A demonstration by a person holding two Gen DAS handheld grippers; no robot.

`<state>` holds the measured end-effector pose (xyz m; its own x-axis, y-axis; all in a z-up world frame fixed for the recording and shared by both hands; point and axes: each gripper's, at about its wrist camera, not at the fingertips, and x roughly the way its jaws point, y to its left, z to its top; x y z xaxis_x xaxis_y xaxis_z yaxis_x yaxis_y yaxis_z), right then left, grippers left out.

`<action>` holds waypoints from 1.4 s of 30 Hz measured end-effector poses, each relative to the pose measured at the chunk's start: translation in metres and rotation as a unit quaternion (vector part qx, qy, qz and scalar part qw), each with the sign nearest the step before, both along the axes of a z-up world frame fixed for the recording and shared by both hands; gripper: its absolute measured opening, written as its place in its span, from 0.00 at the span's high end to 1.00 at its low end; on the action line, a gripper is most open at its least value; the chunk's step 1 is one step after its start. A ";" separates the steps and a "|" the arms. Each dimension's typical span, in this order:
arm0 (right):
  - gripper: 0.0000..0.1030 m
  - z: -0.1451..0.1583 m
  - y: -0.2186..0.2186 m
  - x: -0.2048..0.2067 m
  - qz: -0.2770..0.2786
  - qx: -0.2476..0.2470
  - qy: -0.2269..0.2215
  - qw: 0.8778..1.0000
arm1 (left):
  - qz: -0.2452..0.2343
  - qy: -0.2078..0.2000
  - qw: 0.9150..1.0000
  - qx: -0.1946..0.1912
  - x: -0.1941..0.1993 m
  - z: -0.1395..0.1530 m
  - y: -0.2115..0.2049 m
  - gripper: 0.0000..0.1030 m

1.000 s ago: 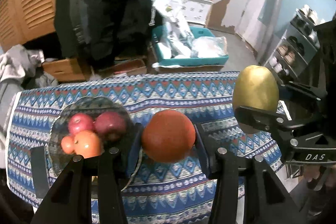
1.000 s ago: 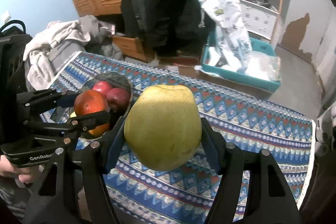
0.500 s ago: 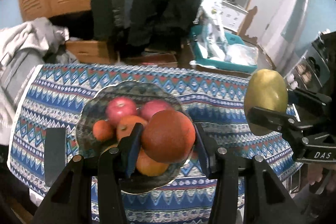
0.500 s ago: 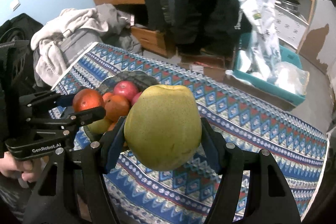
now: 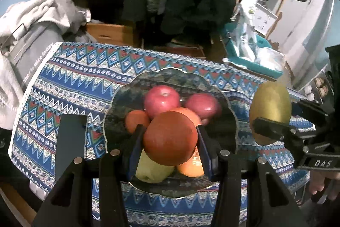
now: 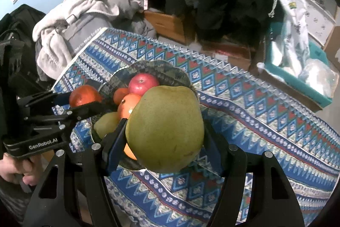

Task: Organize fruits
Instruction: 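Open both tools to release the orange and pear into the bowl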

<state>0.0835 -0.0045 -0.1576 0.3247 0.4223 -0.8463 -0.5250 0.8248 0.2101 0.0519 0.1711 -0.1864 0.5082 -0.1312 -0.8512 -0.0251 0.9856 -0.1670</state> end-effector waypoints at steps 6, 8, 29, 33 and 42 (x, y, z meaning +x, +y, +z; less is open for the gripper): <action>0.34 -0.022 0.017 0.004 0.009 -0.015 0.020 1.000 | 0.013 0.019 1.000 -0.009 0.007 -0.019 0.013 0.52; 0.34 -0.029 0.021 0.006 0.010 -0.018 0.027 0.999 | 0.017 0.023 1.000 -0.012 0.009 -0.023 0.016 0.52; 0.34 -0.058 0.038 0.014 0.014 -0.028 0.061 0.998 | 0.016 0.050 0.998 -0.021 0.020 -0.041 0.014 0.50; 0.34 -0.047 0.036 0.015 0.016 -0.014 0.051 0.998 | 0.012 0.048 0.999 -0.018 0.017 -0.038 0.012 0.50; 0.34 -0.025 0.031 0.012 0.007 -0.006 0.027 1.000 | 0.014 0.035 0.999 -0.016 0.006 -0.016 0.012 0.47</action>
